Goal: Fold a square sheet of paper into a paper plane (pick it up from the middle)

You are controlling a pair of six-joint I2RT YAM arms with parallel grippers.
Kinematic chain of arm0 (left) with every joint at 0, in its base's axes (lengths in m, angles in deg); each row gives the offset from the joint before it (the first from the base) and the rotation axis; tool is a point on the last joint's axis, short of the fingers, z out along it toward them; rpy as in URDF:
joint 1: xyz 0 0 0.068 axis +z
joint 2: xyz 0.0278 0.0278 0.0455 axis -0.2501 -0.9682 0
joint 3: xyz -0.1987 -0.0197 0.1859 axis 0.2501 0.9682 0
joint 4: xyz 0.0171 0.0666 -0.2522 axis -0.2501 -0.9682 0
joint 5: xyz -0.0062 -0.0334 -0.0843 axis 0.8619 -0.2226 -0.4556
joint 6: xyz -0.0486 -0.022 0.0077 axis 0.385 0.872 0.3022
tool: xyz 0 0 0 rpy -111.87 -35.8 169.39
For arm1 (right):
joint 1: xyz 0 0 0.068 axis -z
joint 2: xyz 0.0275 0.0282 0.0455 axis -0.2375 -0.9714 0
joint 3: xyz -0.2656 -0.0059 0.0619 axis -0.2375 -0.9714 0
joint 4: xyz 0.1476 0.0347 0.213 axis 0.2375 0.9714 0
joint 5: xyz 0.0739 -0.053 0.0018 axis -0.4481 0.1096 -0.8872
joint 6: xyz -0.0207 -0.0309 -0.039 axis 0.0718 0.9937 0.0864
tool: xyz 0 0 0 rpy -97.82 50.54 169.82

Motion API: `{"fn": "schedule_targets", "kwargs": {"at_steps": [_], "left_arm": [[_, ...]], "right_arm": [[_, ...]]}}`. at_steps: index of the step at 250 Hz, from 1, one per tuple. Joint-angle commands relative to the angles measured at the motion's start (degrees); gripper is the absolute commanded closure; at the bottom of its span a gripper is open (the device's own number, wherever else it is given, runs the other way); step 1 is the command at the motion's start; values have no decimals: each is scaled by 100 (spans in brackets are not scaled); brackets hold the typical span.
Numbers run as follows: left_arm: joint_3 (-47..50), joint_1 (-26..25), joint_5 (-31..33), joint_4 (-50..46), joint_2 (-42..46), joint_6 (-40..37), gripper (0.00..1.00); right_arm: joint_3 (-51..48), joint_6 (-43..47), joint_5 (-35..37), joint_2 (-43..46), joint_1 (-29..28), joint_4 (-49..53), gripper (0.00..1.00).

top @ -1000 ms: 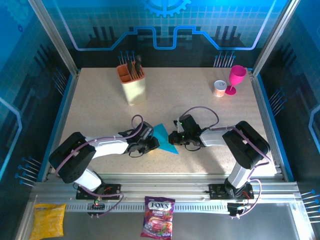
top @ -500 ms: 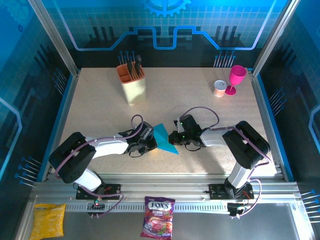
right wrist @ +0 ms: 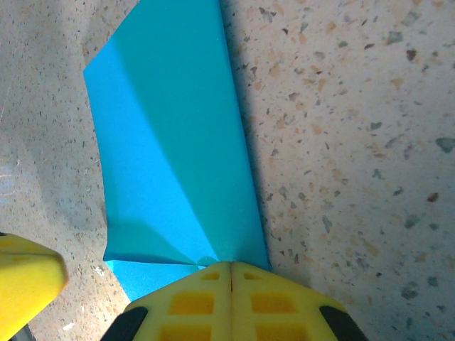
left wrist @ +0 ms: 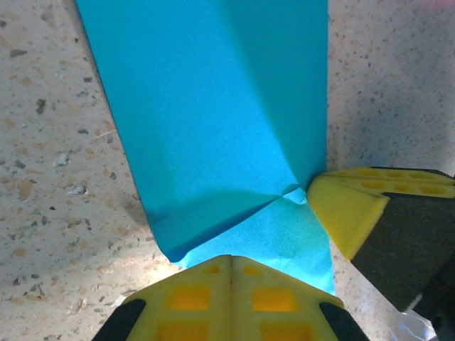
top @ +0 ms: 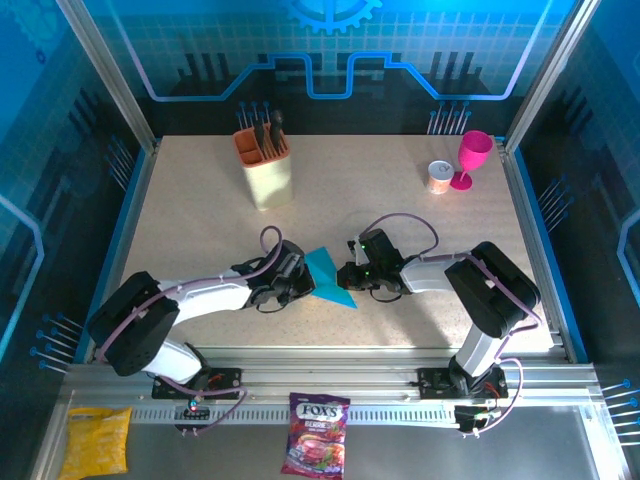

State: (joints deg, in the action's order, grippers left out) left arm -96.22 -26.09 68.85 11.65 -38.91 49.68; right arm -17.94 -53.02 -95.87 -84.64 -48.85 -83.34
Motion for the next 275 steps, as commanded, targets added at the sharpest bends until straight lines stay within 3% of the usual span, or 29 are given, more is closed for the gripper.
{"fn": "schedule_targets", "kwargs": {"at_steps": [1, 31, 48, 155, 275], "left_arm": [[91, -31, 131, -218, 250, -56, 96], [104, -29, 262, -470, 299, 60, 69], [75, -29, 297, -579, 242, 109, 64], [-130, -29, 73, -205, -486, 152, 64], [-348, -37, -15, -76, -552, 143, 72]], "right_arm": [[2, 54, 27, -104, 75, 543, 100], [-32, 54, 50, -122, 74, 543, 100], [-80, 38, 44, -141, 75, 510, 100], [-264, -46, 23, -188, 74, 298, 100], [-303, -51, -22, -306, 84, 153, 100]]}}
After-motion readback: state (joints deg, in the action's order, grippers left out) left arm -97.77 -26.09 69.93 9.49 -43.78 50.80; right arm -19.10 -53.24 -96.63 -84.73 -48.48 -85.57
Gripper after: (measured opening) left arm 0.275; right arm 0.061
